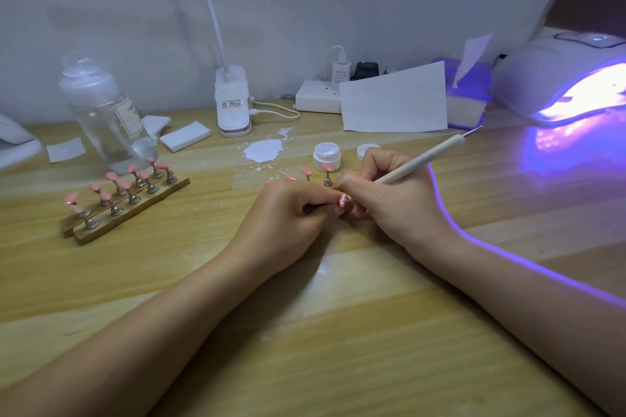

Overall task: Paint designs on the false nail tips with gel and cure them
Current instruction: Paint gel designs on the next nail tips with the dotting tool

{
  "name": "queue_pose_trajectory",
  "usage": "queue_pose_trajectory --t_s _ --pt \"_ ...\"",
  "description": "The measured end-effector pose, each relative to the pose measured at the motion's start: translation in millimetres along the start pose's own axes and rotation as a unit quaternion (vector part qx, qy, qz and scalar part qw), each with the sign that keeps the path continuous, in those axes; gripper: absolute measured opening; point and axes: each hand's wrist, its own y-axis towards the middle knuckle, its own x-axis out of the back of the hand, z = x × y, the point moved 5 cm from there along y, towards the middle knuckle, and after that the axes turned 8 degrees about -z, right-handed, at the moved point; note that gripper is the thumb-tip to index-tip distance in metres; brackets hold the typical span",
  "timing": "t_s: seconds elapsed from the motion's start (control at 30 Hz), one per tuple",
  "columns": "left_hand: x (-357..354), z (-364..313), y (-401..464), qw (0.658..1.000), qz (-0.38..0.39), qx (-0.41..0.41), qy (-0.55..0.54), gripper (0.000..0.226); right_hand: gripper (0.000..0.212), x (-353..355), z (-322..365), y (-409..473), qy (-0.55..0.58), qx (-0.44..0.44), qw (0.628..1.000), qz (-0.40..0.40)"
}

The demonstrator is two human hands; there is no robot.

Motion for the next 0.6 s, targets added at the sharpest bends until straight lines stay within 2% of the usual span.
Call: queue_pose_trajectory --t_s 0.6 --pt "0.0 0.7 0.3 1.0 -0.002 0.0 0.004 0.015 0.039 0.1 -1.0 0.6 0.007 0.0 1.0 -0.003"
